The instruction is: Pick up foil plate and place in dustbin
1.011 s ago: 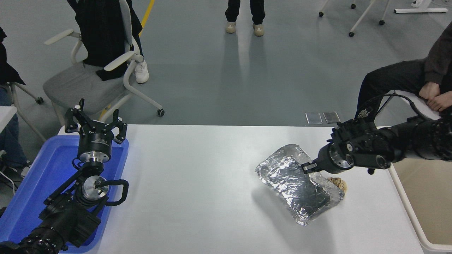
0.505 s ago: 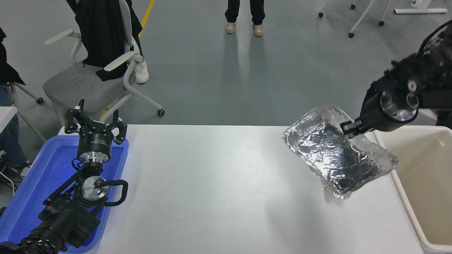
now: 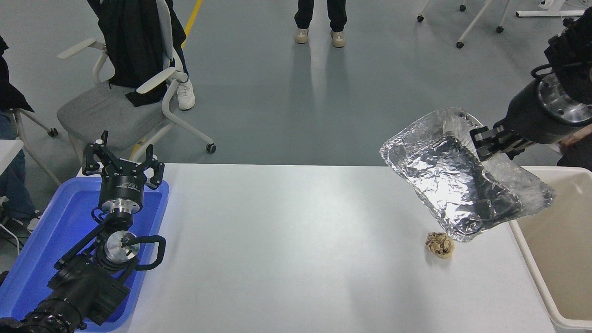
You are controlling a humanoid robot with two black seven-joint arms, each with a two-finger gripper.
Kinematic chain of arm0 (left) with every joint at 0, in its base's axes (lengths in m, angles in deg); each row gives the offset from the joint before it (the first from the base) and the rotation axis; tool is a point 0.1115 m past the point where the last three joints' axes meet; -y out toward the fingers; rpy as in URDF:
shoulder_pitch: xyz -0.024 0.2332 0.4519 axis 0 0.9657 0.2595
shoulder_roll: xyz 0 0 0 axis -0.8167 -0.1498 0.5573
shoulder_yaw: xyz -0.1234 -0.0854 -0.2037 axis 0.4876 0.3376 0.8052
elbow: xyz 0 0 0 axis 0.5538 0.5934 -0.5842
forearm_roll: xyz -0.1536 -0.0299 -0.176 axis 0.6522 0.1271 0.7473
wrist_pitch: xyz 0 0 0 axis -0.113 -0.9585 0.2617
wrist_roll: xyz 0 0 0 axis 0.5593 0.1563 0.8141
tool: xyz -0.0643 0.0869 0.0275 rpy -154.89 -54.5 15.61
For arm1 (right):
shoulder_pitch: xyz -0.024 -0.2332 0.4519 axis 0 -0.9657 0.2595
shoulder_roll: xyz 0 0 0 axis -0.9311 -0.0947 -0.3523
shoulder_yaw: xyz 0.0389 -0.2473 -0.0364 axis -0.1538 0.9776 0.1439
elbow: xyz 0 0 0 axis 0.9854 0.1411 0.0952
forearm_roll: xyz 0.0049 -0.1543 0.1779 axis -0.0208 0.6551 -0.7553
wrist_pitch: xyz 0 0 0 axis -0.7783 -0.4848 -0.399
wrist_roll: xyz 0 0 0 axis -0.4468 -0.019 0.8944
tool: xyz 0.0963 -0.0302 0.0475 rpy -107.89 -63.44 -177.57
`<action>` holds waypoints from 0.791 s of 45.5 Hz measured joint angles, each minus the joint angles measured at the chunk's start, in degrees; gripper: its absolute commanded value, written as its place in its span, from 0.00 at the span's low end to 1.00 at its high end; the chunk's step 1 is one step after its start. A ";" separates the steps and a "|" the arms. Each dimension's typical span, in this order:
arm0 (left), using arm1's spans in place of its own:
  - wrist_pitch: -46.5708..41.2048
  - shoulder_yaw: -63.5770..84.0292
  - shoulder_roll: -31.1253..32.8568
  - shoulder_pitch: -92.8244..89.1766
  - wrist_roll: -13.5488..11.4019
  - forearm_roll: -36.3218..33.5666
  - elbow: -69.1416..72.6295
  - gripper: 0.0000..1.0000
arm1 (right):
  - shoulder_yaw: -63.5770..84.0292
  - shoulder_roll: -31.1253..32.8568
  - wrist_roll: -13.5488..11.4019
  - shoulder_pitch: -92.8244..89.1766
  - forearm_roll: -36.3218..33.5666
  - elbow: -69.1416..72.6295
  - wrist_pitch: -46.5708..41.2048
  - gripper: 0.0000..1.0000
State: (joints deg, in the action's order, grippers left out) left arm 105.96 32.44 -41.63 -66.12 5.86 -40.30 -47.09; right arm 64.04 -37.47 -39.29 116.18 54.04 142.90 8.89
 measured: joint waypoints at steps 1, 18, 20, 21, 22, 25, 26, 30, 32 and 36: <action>0.00 0.00 0.00 0.00 0.00 0.00 0.00 0.99 | 0.46 0.51 -0.01 0.00 0.34 -0.40 -0.05 0.00; -0.07 -0.04 0.03 -0.05 0.00 0.02 0.04 0.99 | 0.72 16.80 0.49 -12.21 15.45 -20.07 -0.33 0.00; -0.06 -0.06 0.13 -0.07 0.01 0.02 -0.03 0.99 | -1.41 19.07 0.61 -15.56 16.65 -23.29 -0.10 0.00; -0.07 -0.06 0.13 -0.08 0.01 0.01 -0.02 0.99 | -2.33 20.43 0.59 -17.30 17.12 -24.83 0.04 0.00; -0.07 -0.04 0.07 -0.09 0.00 0.04 0.01 0.99 | -3.57 21.14 0.57 -19.86 17.77 -26.79 0.22 0.00; -0.07 -0.06 0.13 -0.10 0.01 0.00 -0.05 0.99 | -8.12 22.66 0.69 -26.03 18.97 -31.19 1.19 0.00; -0.06 -0.06 0.14 -0.11 0.00 0.01 -0.03 0.99 | -9.37 23.40 0.67 -27.95 19.27 -32.57 1.49 0.00; -0.07 -0.05 0.08 -0.12 0.00 0.01 0.00 0.99 | -15.91 25.37 0.72 -36.79 20.33 -38.16 3.05 0.00; -0.07 -0.05 0.09 -0.13 -0.01 0.02 0.01 0.99 | -19.34 26.16 0.69 -41.38 20.75 -40.93 4.17 0.00; -0.06 -0.05 0.08 -0.13 -0.01 0.02 0.00 0.99 | -25.38 26.41 0.73 -49.70 21.24 -45.59 7.10 0.00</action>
State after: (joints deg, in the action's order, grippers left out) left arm 105.90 32.39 -41.55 -66.24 5.85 -40.28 -47.09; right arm 38.66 -11.07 -38.56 66.48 75.28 97.31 15.99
